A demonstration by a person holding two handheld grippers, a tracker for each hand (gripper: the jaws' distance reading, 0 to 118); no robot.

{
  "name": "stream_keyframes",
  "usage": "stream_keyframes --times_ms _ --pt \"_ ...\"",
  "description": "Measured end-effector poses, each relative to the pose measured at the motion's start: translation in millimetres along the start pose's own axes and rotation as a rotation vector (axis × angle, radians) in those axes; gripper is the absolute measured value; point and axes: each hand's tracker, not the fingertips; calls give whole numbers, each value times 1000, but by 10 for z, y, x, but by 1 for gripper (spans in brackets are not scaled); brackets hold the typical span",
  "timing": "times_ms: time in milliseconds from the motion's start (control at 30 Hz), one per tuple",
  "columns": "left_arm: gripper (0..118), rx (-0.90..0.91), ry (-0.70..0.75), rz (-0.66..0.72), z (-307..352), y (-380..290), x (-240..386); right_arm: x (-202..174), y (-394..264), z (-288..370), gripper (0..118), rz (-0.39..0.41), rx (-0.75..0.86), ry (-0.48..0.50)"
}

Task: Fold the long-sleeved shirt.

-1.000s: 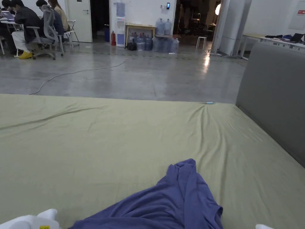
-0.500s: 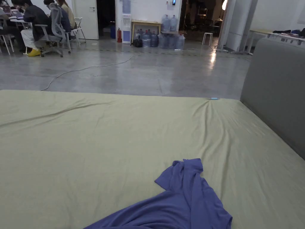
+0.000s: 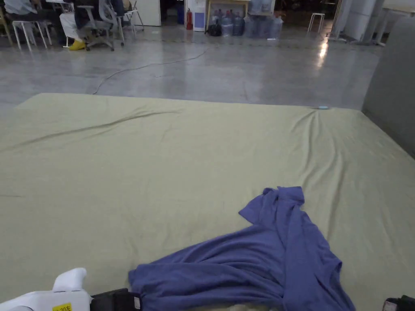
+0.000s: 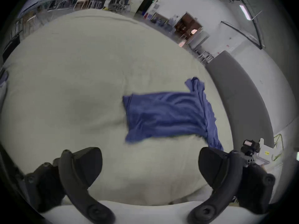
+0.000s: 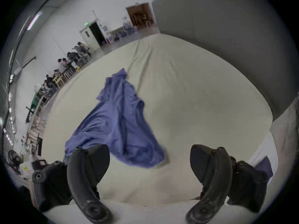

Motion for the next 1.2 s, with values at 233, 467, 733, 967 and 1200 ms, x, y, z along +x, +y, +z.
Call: stream_keyframes --times_ms 233,467,733,967,1200 --pt "0 -38 58 2 9 -571 -22 -497 -680 40 0 194 -31 60" --pt "0 43 116 -46 -107 -83 93 -508 -607 -23 0 204 -32 95" --pt "0 52 134 -51 -589 400 194 -456 -649 -201 0 201 -76 74" --pt "100 36 371 -235 -1272 975 299 -432 -655 -365 0 206 -116 69" --pt "0 -49 463 -398 -1631 976 430 -321 -576 -507 0 195 -148 8"
